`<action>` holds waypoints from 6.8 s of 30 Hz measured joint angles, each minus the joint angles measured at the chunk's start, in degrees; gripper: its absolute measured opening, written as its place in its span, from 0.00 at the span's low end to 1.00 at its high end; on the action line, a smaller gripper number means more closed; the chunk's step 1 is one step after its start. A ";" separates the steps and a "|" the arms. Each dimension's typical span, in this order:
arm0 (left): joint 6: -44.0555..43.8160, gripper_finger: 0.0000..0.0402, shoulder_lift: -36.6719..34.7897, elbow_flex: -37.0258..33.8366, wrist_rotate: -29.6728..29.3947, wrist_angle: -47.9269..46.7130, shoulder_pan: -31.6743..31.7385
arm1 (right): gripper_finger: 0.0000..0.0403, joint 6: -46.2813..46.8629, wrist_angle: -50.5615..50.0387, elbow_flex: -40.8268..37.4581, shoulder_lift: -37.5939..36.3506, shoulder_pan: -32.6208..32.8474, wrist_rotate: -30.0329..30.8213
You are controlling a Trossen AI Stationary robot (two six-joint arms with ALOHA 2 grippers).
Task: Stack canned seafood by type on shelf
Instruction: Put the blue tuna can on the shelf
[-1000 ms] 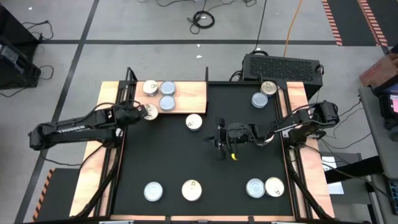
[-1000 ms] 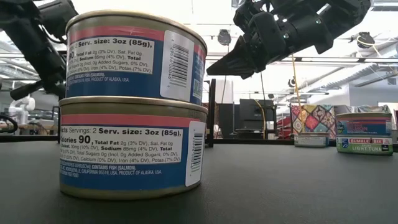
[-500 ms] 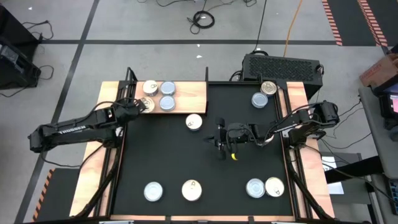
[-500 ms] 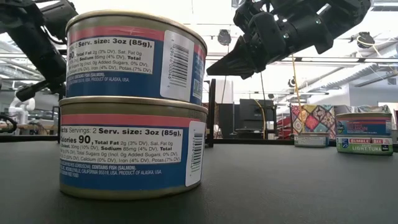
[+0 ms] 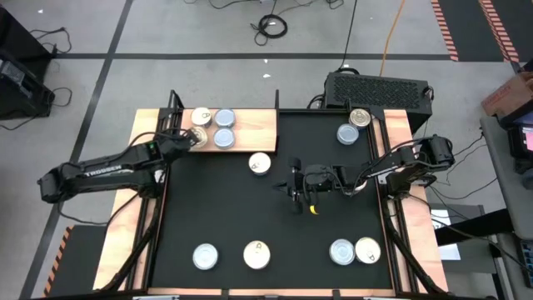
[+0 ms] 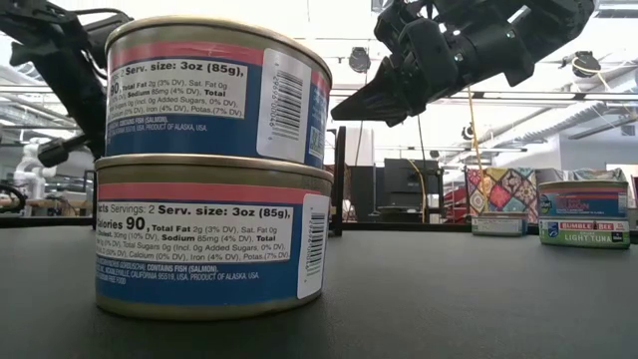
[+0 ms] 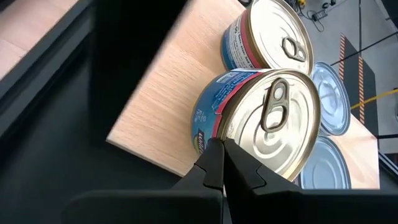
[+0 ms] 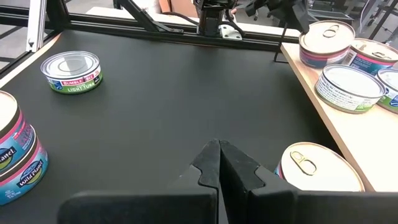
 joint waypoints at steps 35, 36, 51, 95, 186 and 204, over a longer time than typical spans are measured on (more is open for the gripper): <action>35.11 0.23 1.93 0.02 2.99 6.00 -8.87 | 0.00 -0.38 -0.35 0.00 0.00 -0.34 0.00; 35.67 0.23 2.68 0.02 2.93 5.96 -9.92 | 0.00 -0.36 -0.37 0.00 0.00 -0.42 0.00; 35.03 0.23 17.03 0.02 -2.78 5.98 -13.83 | 0.00 -0.17 -0.55 0.00 0.00 -0.76 0.01; 54.54 0.23 17.37 24.61 39.19 -7.40 -27.31 | 0.00 0.02 -0.80 0.00 -0.01 -0.65 0.00; 107.04 0.47 65.68 50.82 17.43 10.65 -64.53 | 0.00 34.12 -38.63 18.56 2.09 33.40 25.77; 107.16 0.02 65.46 51.45 13.62 8.31 -64.57 | 0.00 34.12 -38.57 18.56 2.09 33.40 25.82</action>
